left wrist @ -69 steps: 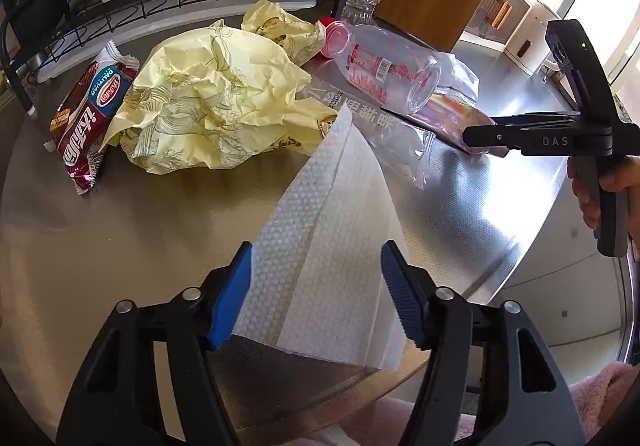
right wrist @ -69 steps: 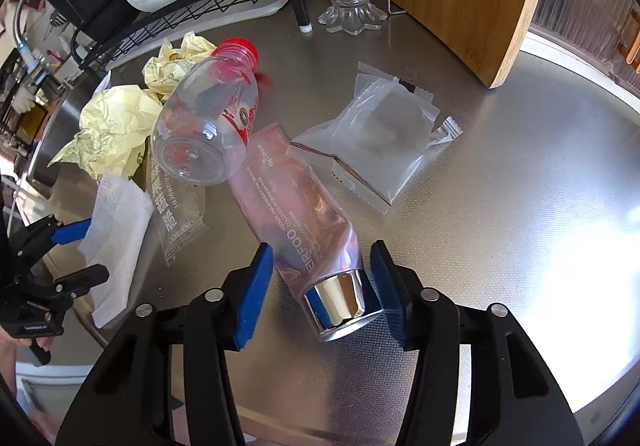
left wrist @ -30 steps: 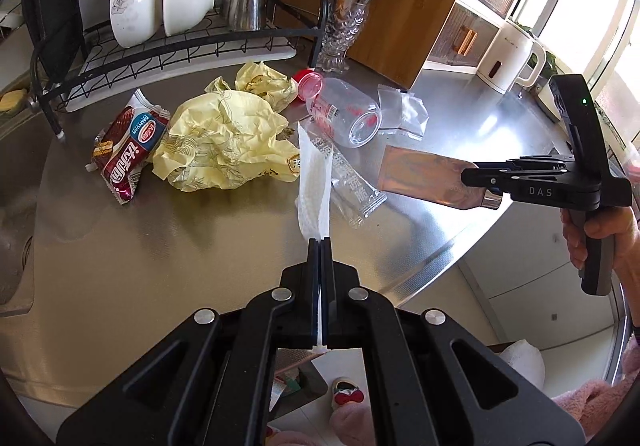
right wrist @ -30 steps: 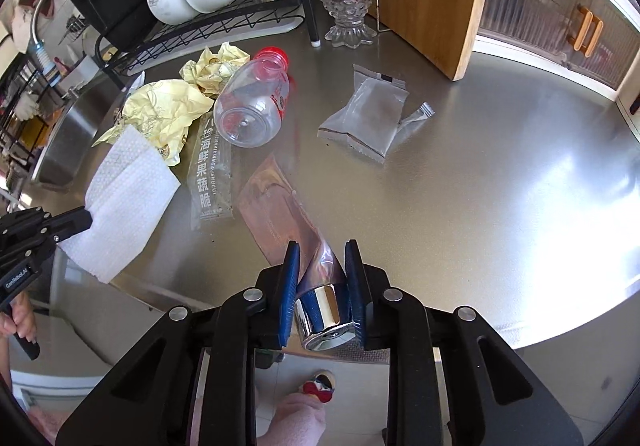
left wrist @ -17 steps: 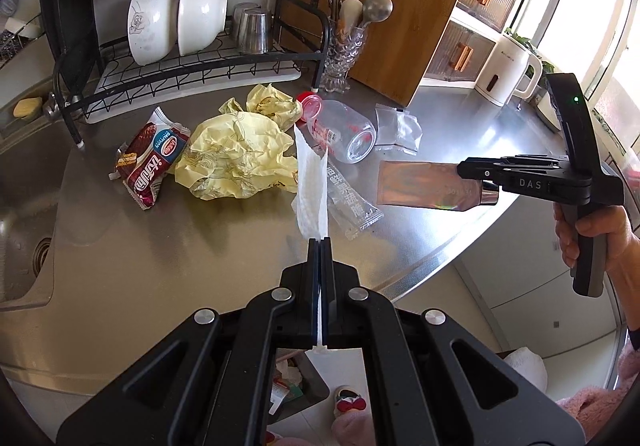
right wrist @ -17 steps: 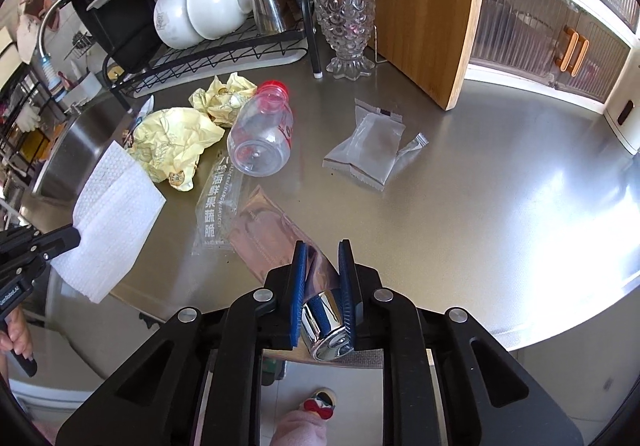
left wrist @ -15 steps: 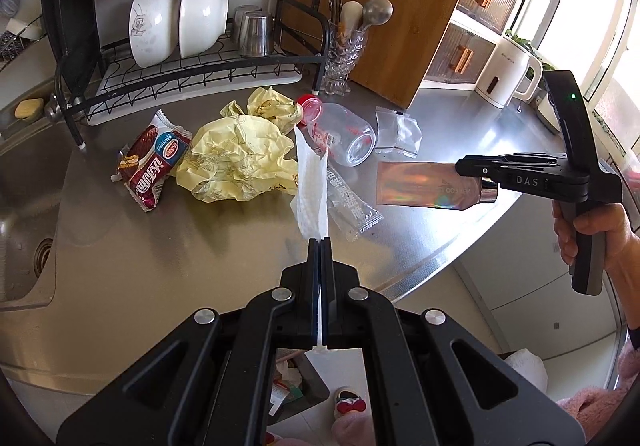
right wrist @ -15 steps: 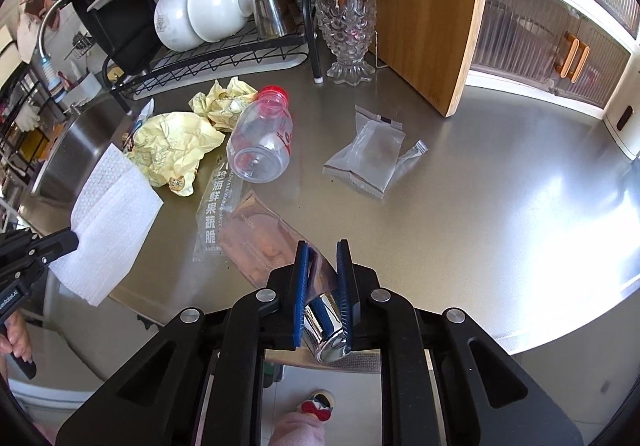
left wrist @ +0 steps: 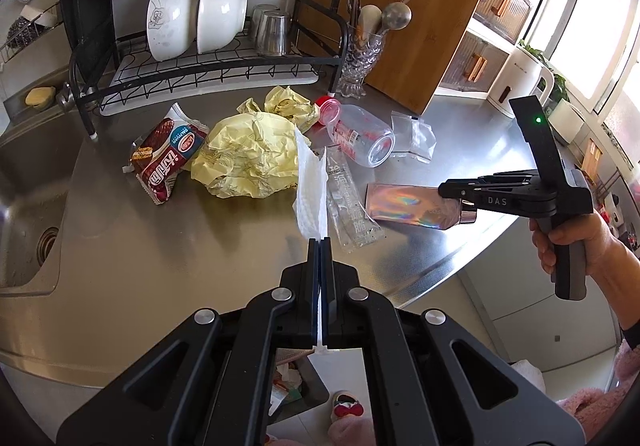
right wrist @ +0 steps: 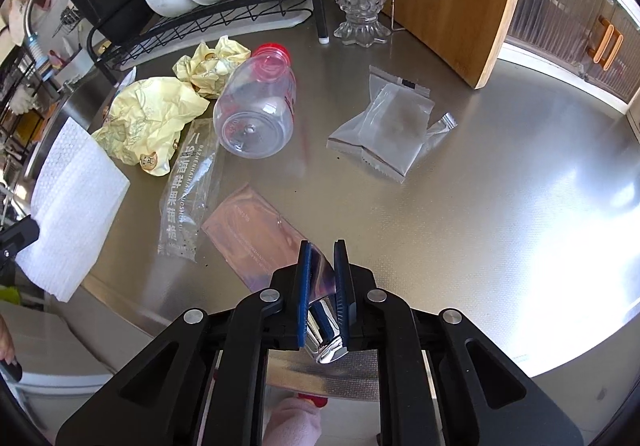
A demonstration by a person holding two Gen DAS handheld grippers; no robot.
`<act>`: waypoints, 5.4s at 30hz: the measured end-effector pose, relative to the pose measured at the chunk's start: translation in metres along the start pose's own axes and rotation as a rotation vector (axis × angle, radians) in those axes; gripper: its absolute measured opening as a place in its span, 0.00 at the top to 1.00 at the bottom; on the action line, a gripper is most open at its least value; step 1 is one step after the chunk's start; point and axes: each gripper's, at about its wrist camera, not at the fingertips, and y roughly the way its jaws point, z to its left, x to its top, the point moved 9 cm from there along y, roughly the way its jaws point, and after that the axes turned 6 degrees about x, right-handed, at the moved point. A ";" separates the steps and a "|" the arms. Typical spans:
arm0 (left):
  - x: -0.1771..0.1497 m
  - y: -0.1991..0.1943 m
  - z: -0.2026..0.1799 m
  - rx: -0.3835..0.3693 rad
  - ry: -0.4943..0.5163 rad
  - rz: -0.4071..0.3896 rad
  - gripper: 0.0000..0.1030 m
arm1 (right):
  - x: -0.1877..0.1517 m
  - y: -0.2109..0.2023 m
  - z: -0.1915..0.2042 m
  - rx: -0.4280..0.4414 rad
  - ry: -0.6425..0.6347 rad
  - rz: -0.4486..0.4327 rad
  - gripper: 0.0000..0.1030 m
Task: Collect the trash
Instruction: 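Lift the paper towel and pink tube off the counter with both tools, then lower the towel and tube over the bin and open both tools, then raise both tools back over the counter, then grasp the crumpled yellow paper with the left tool while the right tool grasps the clear wrapper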
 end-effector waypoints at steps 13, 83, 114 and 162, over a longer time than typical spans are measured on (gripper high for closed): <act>-0.001 -0.019 0.005 -0.015 -0.022 -0.015 1.00 | 0.008 -0.051 0.021 0.047 -0.018 -0.087 0.89; -0.342 0.203 0.090 -0.034 -0.270 0.537 0.64 | -0.276 0.280 0.124 -0.120 0.264 0.385 0.89; -0.230 0.048 0.090 0.047 -0.205 0.308 0.12 | -0.204 0.077 0.131 0.003 0.153 0.159 0.03; 0.039 0.114 0.066 -0.067 0.029 0.166 0.69 | 0.001 0.050 0.098 -0.067 0.050 -0.118 0.77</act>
